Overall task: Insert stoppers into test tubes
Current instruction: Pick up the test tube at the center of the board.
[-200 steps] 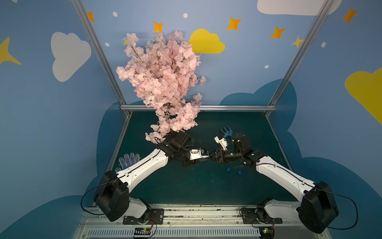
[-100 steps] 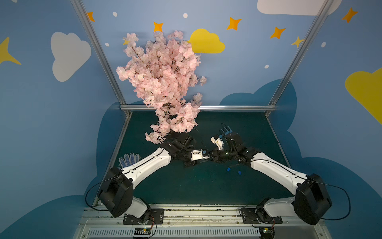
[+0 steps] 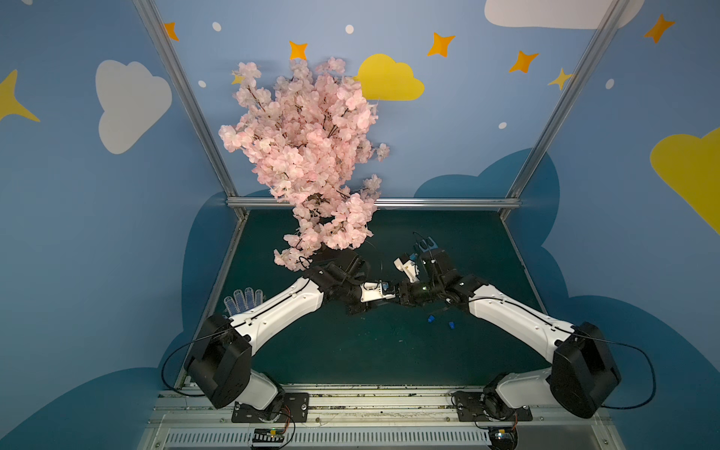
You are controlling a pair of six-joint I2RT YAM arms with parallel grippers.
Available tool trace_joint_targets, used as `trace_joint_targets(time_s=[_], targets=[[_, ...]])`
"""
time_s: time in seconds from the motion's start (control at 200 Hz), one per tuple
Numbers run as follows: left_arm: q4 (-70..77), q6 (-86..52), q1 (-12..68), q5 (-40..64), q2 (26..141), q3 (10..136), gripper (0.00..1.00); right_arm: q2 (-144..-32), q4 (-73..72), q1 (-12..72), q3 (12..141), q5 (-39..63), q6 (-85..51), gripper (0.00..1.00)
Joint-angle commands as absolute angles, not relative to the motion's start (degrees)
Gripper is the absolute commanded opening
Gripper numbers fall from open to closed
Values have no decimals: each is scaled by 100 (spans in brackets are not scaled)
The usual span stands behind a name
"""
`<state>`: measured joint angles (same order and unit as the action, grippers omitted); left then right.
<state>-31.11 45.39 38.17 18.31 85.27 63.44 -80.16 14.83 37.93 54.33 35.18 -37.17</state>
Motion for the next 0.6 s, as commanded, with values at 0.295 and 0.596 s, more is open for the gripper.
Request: trace_joint_targets(time_s=[0.295, 0.596], targets=[[-2857, 4338, 3798, 1824, 8290, 6158, 32, -7881, 1039, 3756, 5432, 3979, -3925, 9], [-2453, 4306, 3665, 2158, 8038, 5797, 27, -7730, 971, 3657, 5276, 4194, -3991, 9]])
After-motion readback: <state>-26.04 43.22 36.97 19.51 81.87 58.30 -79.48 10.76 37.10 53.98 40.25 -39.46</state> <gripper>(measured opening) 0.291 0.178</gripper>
